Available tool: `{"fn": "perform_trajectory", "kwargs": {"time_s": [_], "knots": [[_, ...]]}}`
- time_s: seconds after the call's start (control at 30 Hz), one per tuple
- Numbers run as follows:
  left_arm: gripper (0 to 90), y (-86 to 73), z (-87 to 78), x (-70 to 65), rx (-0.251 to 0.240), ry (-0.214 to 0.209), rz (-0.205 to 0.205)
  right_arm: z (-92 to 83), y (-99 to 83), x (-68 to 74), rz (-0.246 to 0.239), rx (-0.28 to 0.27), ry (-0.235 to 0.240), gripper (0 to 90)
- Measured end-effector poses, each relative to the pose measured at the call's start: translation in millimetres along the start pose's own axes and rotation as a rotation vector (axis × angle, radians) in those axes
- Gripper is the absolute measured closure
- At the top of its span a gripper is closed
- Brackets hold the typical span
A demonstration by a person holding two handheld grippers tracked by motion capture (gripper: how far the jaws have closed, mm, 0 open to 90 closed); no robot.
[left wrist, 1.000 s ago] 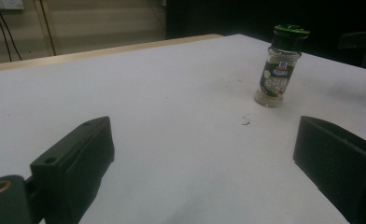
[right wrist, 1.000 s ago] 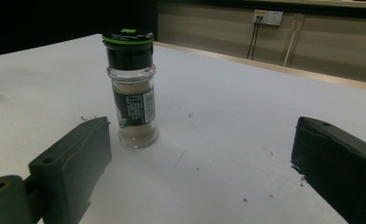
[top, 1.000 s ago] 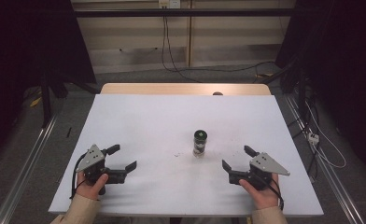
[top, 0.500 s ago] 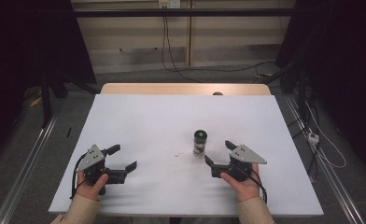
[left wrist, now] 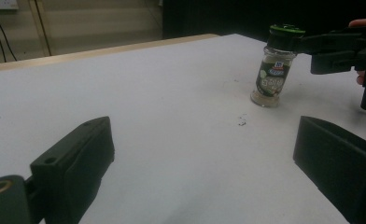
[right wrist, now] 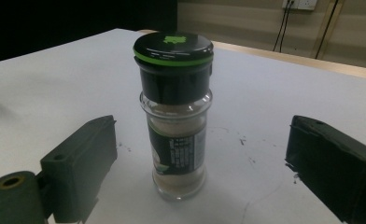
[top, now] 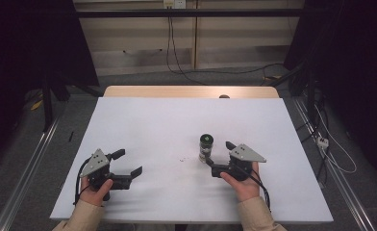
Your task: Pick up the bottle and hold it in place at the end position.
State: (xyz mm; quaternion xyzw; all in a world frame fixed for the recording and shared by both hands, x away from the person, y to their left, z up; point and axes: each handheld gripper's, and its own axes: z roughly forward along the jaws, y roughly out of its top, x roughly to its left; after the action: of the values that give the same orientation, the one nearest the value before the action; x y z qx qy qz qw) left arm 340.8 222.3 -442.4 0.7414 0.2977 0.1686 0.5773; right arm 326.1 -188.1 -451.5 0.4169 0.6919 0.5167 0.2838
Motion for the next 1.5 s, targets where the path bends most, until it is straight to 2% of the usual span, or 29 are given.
{"fn": "perform_trajectory", "kwargs": {"time_s": [0.17, 0.33, 0.6, 1.0, 1.17, 1.2, 1.5], "knots": [[5.1, -0.2, 0.1, 0.2, 0.001, 0.000, -0.004, 10.3, 1.9, 3.2, 0.017, 0.005, -0.007, 9.5], [5.1, -0.3, -0.1, 0.5, 0.002, 0.000, -0.005, 15.4, 2.4, 4.7, 0.014, 0.014, -0.013, 10.5], [5.1, -0.1, 0.2, 0.8, 0.008, -0.004, 0.005, 25.3, 2.4, 9.4, -0.009, 0.041, 0.005, 20.3], [5.1, -0.7, 0.0, 1.7, 0.006, 0.002, -0.002, 36.8, 2.3, 10.0, 0.009, 0.073, 0.016, 35.4], [5.1, -0.9, 0.1, 1.3, 0.007, 0.003, -0.006, 36.5, 2.4, 8.2, 0.019, 0.073, 0.021, 40.5], [5.1, -1.2, 0.2, 0.7, 0.005, 0.007, -0.012, 36.6, 2.6, 7.9, 0.022, 0.074, 0.027, 44.0], [5.1, -1.1, 1.0, 0.9, 0.011, 0.003, -0.001, 37.9, 2.4, 7.2, 0.035, 0.080, 0.048, 52.3]]}}
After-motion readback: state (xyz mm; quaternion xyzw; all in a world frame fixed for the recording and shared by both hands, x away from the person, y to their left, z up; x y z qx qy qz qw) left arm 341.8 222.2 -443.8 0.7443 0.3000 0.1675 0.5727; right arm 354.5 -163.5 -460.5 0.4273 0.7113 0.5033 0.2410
